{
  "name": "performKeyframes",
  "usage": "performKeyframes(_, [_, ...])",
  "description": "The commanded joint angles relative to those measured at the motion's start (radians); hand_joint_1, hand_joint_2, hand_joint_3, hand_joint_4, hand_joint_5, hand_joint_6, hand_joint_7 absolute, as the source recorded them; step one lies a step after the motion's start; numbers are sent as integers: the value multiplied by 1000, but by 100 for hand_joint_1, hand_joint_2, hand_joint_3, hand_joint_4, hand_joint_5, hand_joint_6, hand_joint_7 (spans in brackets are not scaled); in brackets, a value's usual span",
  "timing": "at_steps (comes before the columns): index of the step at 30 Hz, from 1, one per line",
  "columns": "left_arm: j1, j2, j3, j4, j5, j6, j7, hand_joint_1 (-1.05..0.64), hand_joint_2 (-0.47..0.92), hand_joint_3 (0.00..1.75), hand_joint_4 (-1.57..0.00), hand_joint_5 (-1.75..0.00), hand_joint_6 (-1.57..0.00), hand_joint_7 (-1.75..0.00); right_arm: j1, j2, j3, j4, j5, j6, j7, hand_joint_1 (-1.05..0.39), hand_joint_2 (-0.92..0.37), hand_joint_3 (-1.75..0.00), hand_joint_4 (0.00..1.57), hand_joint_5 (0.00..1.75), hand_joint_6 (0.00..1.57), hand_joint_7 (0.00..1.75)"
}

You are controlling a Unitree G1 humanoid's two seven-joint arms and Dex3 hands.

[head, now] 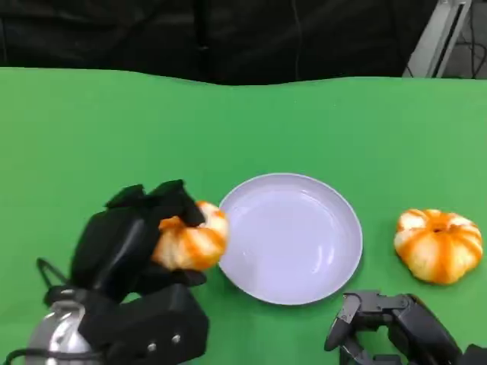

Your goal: Grasp the bread from the table and place it into the plate.

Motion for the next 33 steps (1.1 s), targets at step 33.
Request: performKeyframes(33, [-224,-107,-97,252,-4,-39,-2,-8,81,0,-66,-175,-49,-175,27,-1,8,-32,-1,-5,-20,-14,-63,-94,81,148,85,114])
